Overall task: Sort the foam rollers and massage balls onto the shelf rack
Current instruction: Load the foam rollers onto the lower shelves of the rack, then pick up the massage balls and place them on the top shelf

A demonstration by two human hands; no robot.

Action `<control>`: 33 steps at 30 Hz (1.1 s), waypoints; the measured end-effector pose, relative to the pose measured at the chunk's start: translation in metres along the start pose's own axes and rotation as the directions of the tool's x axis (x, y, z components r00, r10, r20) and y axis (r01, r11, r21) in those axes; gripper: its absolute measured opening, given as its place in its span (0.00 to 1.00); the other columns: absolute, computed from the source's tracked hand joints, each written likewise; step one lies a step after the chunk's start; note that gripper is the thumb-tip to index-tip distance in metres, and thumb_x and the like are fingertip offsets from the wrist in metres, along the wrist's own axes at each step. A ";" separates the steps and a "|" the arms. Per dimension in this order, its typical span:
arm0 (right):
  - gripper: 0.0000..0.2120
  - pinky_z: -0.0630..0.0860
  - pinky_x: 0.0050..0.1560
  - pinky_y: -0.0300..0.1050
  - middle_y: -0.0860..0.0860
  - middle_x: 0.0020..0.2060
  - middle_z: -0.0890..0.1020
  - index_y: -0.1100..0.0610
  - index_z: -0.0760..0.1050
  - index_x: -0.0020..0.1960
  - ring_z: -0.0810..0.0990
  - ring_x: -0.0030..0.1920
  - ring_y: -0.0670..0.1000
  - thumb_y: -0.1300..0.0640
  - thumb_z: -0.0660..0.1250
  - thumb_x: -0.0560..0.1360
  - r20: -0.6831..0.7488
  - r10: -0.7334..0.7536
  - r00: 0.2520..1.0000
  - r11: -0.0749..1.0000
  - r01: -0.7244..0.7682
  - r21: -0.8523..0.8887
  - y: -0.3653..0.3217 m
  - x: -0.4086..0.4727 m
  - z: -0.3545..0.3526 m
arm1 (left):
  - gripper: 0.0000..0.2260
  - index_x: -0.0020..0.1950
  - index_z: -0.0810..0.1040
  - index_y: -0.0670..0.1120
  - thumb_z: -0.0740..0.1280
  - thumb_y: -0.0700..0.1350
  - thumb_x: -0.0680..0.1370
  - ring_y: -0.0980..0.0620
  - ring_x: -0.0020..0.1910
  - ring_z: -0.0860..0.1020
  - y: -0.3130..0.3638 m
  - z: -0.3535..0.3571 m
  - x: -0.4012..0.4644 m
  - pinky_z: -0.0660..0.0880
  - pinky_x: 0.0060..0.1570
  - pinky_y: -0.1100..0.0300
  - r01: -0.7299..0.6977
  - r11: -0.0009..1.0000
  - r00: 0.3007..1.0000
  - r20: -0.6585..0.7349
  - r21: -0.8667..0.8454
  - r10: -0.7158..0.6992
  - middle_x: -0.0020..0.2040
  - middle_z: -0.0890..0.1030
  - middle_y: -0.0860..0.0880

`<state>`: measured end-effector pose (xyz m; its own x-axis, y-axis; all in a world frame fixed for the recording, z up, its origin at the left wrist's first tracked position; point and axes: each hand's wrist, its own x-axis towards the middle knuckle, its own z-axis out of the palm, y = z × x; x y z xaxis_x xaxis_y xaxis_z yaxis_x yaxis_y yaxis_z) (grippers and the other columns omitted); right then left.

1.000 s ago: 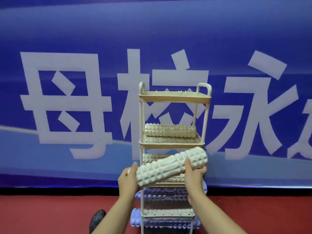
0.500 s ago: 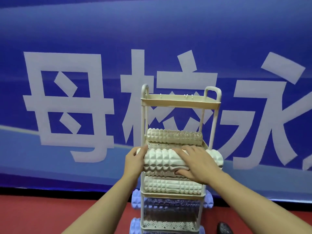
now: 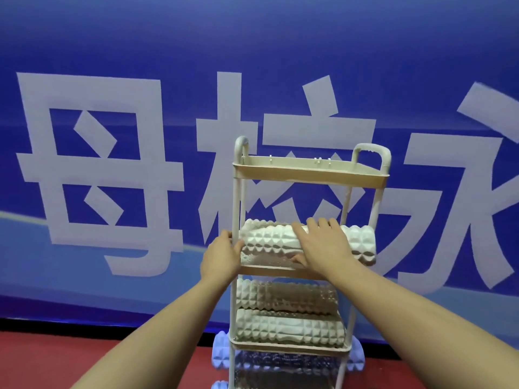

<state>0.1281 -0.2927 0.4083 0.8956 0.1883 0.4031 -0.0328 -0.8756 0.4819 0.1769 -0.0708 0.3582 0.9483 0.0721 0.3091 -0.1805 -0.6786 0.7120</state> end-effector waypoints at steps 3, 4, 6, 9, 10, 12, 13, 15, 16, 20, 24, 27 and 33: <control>0.38 0.66 0.61 0.54 0.56 0.64 0.75 0.52 0.59 0.76 0.74 0.61 0.59 0.32 0.63 0.75 0.004 -0.058 0.998 0.998 0.058 0.032 0.002 0.013 0.017 | 0.09 0.57 0.71 0.49 0.65 0.52 0.83 0.47 0.47 0.80 -0.009 0.009 0.005 0.79 0.44 0.48 0.018 0.999 1.000 0.019 0.036 -0.019 0.51 0.81 0.48; 0.37 0.65 0.62 0.54 0.55 0.65 0.75 0.51 0.59 0.76 0.74 0.63 0.59 0.31 0.63 0.75 0.020 -0.075 0.997 0.996 0.074 0.052 0.004 0.016 0.024 | 0.07 0.55 0.70 0.49 0.65 0.50 0.82 0.46 0.45 0.80 -0.013 0.012 0.007 0.80 0.45 0.46 0.011 0.999 1.000 0.024 0.046 -0.012 0.48 0.81 0.48; 0.36 0.62 0.65 0.55 0.54 0.67 0.75 0.49 0.60 0.76 0.73 0.66 0.58 0.31 0.61 0.76 0.096 -0.070 0.993 0.987 0.055 0.152 0.005 0.018 0.040 | 0.05 0.53 0.70 0.50 0.65 0.47 0.81 0.46 0.44 0.80 -0.019 0.017 0.008 0.81 0.45 0.43 -0.011 0.998 1.000 0.019 0.066 0.009 0.46 0.81 0.49; 0.33 0.61 0.66 0.57 0.53 0.65 0.76 0.44 0.57 0.78 0.73 0.64 0.58 0.29 0.51 0.78 0.234 -0.018 0.972 0.939 -0.064 0.339 0.004 0.013 0.062 | 0.04 0.55 0.71 0.51 0.64 0.46 0.81 0.45 0.46 0.81 -0.022 0.019 0.007 0.81 0.44 0.45 -0.026 0.999 1.000 -0.009 0.023 0.026 0.49 0.81 0.49; 0.33 0.61 0.65 0.56 0.53 0.64 0.76 0.44 0.57 0.78 0.73 0.63 0.58 0.29 0.47 0.78 0.237 -0.015 0.971 0.927 -0.075 0.368 0.005 0.012 0.067 | 0.04 0.56 0.71 0.50 0.64 0.45 0.81 0.44 0.47 0.81 -0.022 0.019 0.006 0.79 0.43 0.47 -0.029 1.000 0.999 -0.013 0.013 0.029 0.49 0.82 0.49; 0.31 0.61 0.66 0.55 0.54 0.65 0.75 0.44 0.56 0.78 0.72 0.63 0.59 0.32 0.42 0.80 0.214 -0.016 0.977 0.914 -0.072 0.399 0.006 0.011 0.073 | 0.05 0.57 0.72 0.49 0.64 0.44 0.82 0.44 0.48 0.81 -0.019 0.020 0.003 0.75 0.42 0.50 -0.032 0.999 0.999 -0.023 0.012 0.032 0.50 0.82 0.49; 0.30 0.61 0.67 0.55 0.54 0.66 0.74 0.44 0.56 0.79 0.71 0.64 0.60 0.33 0.41 0.81 0.206 -0.013 0.978 0.909 -0.074 0.410 0.007 0.010 0.074 | 0.04 0.57 0.72 0.48 0.63 0.44 0.83 0.45 0.48 0.80 -0.018 0.020 0.002 0.75 0.42 0.51 -0.032 0.999 0.999 -0.022 0.006 0.032 0.51 0.81 0.50; 0.28 0.59 0.69 0.56 0.55 0.70 0.72 0.43 0.55 0.79 0.68 0.68 0.61 0.35 0.42 0.82 0.208 0.009 0.978 0.901 -0.099 0.423 0.008 0.008 0.074 | 0.05 0.59 0.71 0.49 0.61 0.43 0.84 0.47 0.48 0.79 -0.015 0.023 -0.005 0.75 0.45 0.52 -0.021 0.998 1.000 -0.003 -0.055 0.020 0.51 0.79 0.53; 0.28 0.58 0.71 0.57 0.55 0.72 0.70 0.43 0.54 0.79 0.66 0.69 0.62 0.35 0.42 0.83 0.216 0.022 0.976 0.899 -0.114 0.423 0.007 0.007 0.075 | 0.05 0.59 0.70 0.51 0.61 0.43 0.84 0.48 0.49 0.79 -0.014 0.024 -0.011 0.76 0.46 0.52 -0.005 0.992 1.000 0.019 -0.123 0.007 0.53 0.77 0.55; 0.27 0.50 0.76 0.58 0.56 0.80 0.57 0.42 0.46 0.81 0.54 0.78 0.63 0.39 0.43 0.84 0.195 0.016 0.981 0.895 -0.101 0.434 -0.003 0.001 0.080 | 0.13 0.64 0.69 0.60 0.62 0.45 0.83 0.55 0.61 0.76 -0.022 0.036 -0.053 0.74 0.59 0.52 0.002 0.926 0.998 0.055 -0.378 0.020 0.65 0.73 0.56; 0.30 0.34 0.78 0.57 0.53 0.81 0.40 0.44 0.38 0.82 0.35 0.80 0.57 0.38 0.42 0.84 0.229 0.016 0.973 0.843 -0.136 0.520 -0.008 -0.008 0.075 | 0.24 0.79 0.62 0.54 0.63 0.51 0.84 0.53 0.72 0.69 -0.042 0.045 -0.102 0.68 0.72 0.48 0.067 0.943 0.993 0.115 -0.327 -0.030 0.73 0.66 0.53; 0.31 0.34 0.78 0.54 0.49 0.80 0.34 0.46 0.37 0.82 0.30 0.79 0.52 0.37 0.42 0.83 0.177 0.049 0.983 0.768 -0.151 0.622 -0.023 -0.043 0.080 | 0.24 0.80 0.62 0.51 0.63 0.51 0.84 0.53 0.69 0.70 -0.066 0.053 -0.140 0.68 0.67 0.54 0.148 0.932 0.984 0.146 -0.330 -0.104 0.75 0.65 0.52; 0.27 0.37 0.78 0.44 0.41 0.80 0.43 0.43 0.49 0.81 0.40 0.80 0.44 0.40 0.49 0.84 0.195 0.123 0.973 0.582 -0.229 0.780 -0.117 -0.197 0.134 | 0.15 0.69 0.69 0.58 0.65 0.47 0.83 0.53 0.69 0.72 -0.132 0.093 -0.225 0.68 0.67 0.56 0.210 0.948 0.956 0.254 -0.239 -0.147 0.69 0.72 0.52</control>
<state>0.0152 -0.2873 0.1683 0.9539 -0.0106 0.2999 0.1216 -0.8999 -0.4188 0.0115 -0.0658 0.1360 0.9994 -0.0164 0.0306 -0.0348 -0.4531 0.8908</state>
